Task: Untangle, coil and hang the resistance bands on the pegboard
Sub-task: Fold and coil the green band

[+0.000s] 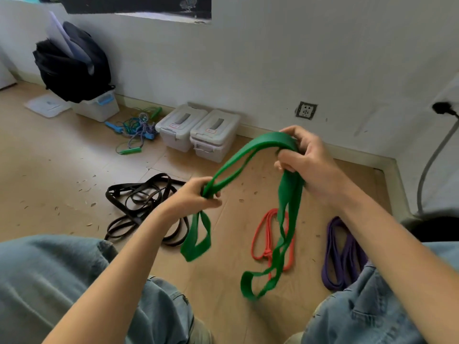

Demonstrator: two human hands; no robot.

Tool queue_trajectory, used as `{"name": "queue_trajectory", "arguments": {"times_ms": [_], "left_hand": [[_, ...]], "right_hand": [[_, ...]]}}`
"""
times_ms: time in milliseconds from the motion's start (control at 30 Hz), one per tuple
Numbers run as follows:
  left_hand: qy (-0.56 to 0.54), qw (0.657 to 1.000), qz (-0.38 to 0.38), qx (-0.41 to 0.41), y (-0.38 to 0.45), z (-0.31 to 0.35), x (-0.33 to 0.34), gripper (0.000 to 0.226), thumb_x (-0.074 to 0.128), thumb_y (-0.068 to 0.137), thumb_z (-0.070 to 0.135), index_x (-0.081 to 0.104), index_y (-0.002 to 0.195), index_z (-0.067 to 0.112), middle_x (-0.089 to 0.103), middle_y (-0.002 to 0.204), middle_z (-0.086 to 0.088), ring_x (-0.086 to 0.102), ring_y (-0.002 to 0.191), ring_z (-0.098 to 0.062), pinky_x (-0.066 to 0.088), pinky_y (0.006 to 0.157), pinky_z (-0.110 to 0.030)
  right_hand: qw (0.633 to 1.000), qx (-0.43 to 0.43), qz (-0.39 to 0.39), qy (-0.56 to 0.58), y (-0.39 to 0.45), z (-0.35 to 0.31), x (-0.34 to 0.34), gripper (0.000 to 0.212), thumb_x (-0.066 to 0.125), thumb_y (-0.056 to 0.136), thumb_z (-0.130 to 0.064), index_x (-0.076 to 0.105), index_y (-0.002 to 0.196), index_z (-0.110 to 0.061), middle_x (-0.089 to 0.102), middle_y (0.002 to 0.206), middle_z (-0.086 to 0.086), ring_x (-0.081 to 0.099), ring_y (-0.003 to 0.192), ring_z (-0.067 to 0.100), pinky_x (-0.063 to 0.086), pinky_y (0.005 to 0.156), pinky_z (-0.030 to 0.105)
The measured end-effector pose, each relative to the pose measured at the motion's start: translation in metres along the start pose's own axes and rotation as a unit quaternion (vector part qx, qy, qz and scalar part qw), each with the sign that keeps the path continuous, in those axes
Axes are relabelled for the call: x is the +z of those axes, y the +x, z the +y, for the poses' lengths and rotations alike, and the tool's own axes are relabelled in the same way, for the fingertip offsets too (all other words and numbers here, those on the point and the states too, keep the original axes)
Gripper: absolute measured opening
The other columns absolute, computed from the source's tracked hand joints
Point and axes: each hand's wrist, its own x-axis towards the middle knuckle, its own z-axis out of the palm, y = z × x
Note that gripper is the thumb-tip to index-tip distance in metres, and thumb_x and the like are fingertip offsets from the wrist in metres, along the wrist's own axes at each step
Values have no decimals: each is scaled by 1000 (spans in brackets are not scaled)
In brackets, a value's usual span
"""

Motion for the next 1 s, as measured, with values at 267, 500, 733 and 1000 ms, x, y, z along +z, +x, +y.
{"name": "queue_trajectory", "arguments": {"times_ms": [267, 500, 733, 1000], "left_hand": [[-156, 981, -100, 58, -5, 31, -1, 53, 78, 67, 18, 54, 113, 33, 67, 96, 18, 62, 92, 2, 49, 72, -12], [-178, 961, 132, 167, -6, 71, -1, 24, 68, 72, -9, 51, 89, -10, 50, 68, -6, 45, 57, -7, 35, 51, -17], [-156, 965, 108, 181, -12, 76, -11, 15, 60, 76, -13, 53, 87, -8, 48, 64, 0, 43, 53, -1, 33, 49, -12], [-241, 947, -25, 211, -21, 75, -24, 26, 63, 78, 33, 61, 101, 22, 61, 75, 15, 55, 63, 2, 43, 55, -10]], "right_hand": [[991, -34, -66, -113, 5, -17, 34, 37, 68, 76, 2, 47, 100, -17, 60, 85, 4, 59, 66, 9, 47, 57, 16], [961, -54, -93, -253, 15, -11, 25, 43, 76, 73, -10, 45, 101, -16, 55, 74, -2, 53, 63, 7, 46, 60, 23], [977, -10, -82, -196, -2, 13, 26, 25, 67, 80, -2, 49, 76, -18, 47, 73, 12, 46, 66, 16, 41, 68, 32], [969, -34, -132, -206, 4, -1, 34, 22, 72, 79, -17, 54, 87, -29, 49, 70, -3, 51, 66, 14, 49, 70, 43]]}}
